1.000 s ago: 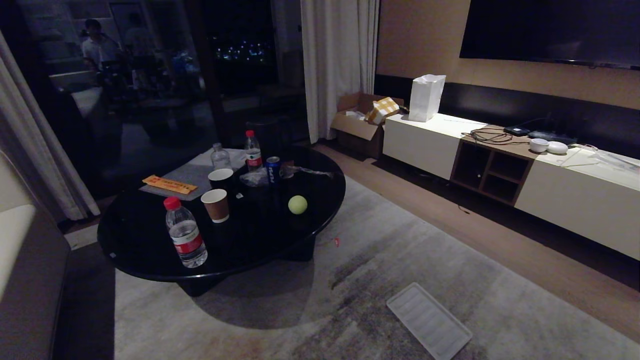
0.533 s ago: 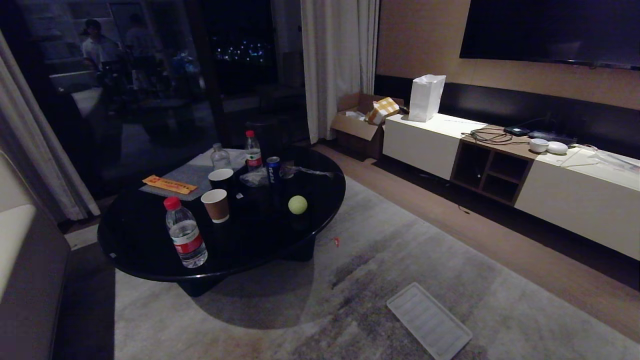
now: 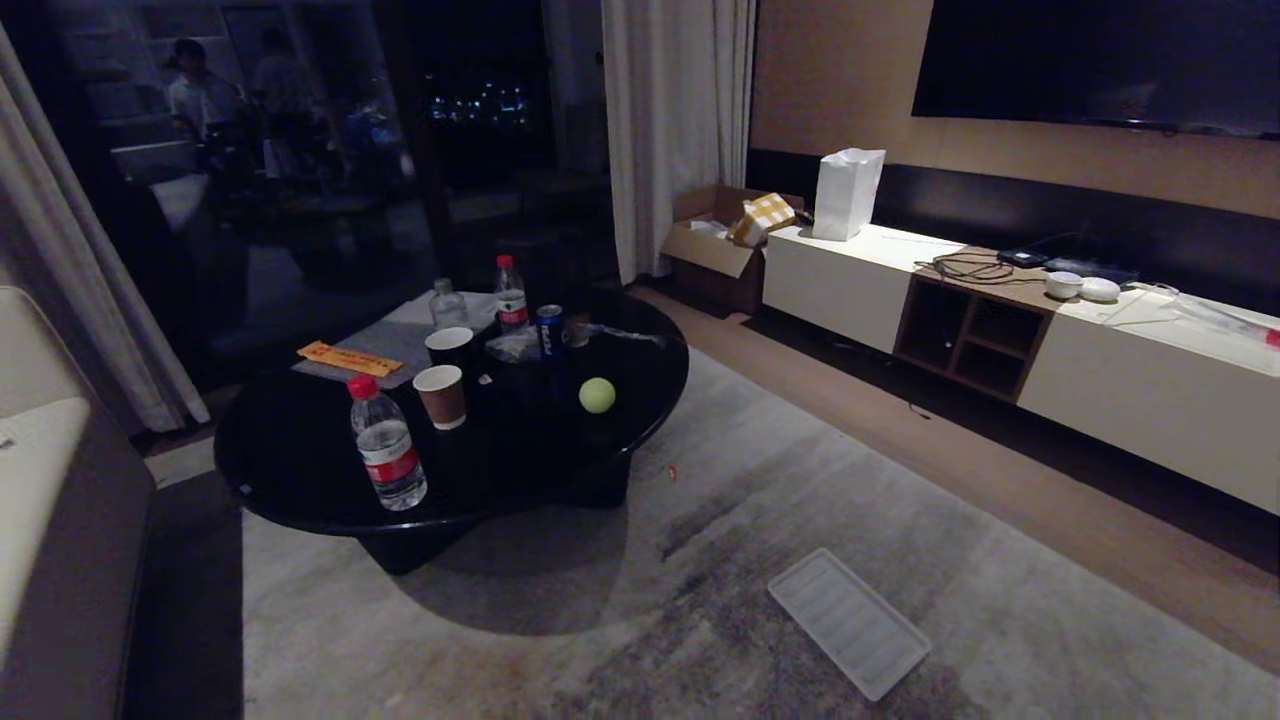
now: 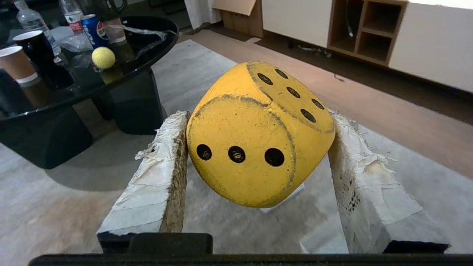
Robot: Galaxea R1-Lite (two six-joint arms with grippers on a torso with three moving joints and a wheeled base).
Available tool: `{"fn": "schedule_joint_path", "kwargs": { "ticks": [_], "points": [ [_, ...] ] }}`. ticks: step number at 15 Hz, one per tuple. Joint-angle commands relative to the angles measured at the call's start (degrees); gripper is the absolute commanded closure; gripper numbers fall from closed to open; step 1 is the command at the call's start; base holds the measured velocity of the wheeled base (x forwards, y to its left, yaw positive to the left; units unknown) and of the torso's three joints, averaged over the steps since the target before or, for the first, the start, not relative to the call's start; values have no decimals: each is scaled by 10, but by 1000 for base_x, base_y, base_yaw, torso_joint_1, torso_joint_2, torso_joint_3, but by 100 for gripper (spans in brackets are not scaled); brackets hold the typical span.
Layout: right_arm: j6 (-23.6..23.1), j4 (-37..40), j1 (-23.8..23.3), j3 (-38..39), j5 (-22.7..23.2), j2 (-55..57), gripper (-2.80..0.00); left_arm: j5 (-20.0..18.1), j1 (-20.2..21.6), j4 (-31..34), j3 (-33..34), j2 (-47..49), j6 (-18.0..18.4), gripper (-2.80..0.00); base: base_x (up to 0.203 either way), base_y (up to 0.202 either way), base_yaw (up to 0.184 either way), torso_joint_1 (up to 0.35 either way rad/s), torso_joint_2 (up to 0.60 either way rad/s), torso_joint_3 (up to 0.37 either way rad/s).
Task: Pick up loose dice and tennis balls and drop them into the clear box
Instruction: Put the toys in the box
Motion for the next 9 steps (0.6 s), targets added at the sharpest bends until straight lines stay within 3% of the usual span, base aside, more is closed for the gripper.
{"fn": "schedule_joint_path", "kwargs": {
  "ticks": [1, 3, 9],
  "points": [
    [0, 0, 0, 1, 0, 1, 0, 0, 0, 0, 1, 1, -1, 0, -179, 0, 2, 3, -2, -2],
    [0, 0, 0, 1, 0, 1, 0, 0, 0, 0, 1, 1, -1, 0, -116, 0, -1, -2, 5, 6],
    [1, 0, 1, 1, 0, 1, 0, 1, 0, 0, 1, 1, -1, 0, 0, 0, 0, 0, 0, 0]
  ]
}}
